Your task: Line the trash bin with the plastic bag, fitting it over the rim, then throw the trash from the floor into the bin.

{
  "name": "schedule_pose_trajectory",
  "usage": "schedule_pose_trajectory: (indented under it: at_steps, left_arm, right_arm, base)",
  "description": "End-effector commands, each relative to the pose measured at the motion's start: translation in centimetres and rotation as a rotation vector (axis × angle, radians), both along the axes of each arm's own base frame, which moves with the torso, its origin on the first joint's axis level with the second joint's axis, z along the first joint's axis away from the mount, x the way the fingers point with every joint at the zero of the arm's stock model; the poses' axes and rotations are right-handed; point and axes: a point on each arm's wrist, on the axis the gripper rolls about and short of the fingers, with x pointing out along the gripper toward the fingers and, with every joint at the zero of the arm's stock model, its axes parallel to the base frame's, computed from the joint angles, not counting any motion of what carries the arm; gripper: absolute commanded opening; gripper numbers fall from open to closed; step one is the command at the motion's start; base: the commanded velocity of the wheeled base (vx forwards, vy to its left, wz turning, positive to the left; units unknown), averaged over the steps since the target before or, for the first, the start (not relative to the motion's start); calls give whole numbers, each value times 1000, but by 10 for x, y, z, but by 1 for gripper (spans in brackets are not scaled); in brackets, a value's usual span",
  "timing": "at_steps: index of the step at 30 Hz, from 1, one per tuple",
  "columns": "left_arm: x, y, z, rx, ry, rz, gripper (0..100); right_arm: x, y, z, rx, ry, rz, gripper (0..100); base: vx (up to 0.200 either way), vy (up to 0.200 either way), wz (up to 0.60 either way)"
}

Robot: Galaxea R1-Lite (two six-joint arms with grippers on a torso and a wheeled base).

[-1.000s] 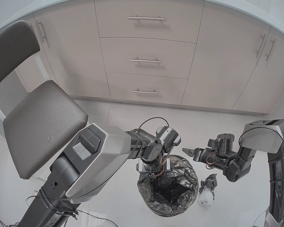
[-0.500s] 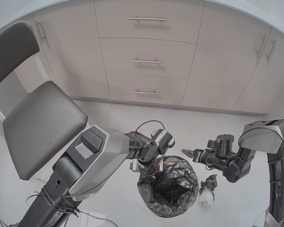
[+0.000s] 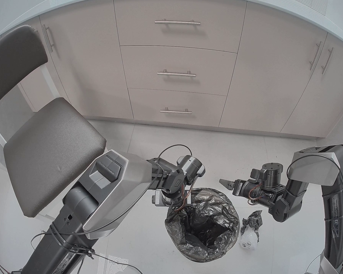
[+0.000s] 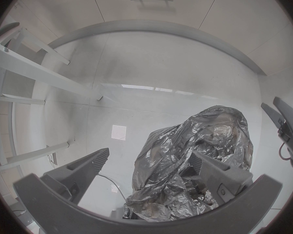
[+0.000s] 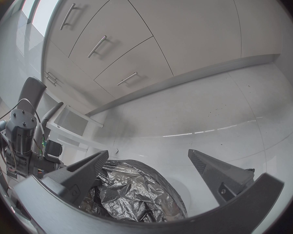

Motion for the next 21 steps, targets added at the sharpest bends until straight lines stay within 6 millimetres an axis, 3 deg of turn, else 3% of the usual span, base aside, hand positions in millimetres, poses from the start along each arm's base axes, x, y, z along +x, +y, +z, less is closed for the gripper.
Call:
schedule_pose_trajectory:
  at_steps: [1,21]
  left_arm:
    - [-3,-4,9,-18,-13,1,100]
    - [15,19,-7,5,2,76,100]
  right_arm:
    - [0,0,-1,-1,3,0,100]
    - [-1,1,0,3,-15,2,100]
  base:
    - [0,0,0]
    - [0,0,0]
